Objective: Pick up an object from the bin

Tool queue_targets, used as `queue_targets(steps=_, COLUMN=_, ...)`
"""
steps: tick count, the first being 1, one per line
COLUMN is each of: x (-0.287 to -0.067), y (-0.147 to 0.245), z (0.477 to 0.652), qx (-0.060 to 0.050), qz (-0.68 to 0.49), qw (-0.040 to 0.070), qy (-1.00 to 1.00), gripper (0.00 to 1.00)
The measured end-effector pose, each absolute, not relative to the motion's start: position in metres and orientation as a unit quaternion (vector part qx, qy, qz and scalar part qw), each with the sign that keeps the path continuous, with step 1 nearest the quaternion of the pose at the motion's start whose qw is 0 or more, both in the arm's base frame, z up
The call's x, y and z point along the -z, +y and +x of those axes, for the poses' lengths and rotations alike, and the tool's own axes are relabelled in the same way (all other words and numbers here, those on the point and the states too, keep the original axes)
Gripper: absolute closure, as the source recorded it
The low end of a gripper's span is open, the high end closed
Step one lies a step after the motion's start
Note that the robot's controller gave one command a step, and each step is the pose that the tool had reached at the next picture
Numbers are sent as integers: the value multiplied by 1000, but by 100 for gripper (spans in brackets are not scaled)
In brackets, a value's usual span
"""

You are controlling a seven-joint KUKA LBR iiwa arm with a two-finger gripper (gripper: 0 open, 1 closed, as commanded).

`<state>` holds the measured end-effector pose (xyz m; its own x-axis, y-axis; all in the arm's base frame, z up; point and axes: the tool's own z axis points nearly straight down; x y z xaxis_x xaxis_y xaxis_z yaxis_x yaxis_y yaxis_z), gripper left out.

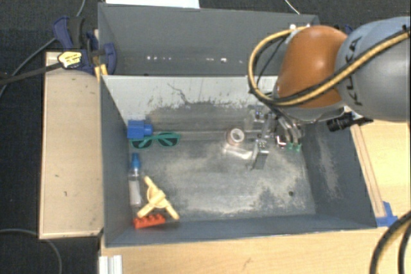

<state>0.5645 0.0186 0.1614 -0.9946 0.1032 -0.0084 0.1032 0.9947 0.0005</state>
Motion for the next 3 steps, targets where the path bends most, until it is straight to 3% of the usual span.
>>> queue_targets(steps=1, x=-101, y=16, z=583, qx=-1, qz=96, qw=2, qy=995, gripper=0)
queue_targets(steps=2, x=-72, y=19, z=588, qx=0, qz=56, qw=7, qy=998, gripper=0)
queue_targets(steps=3, x=-77, y=10, z=594, qx=-6, qz=113, qw=12, qy=993, gripper=100)
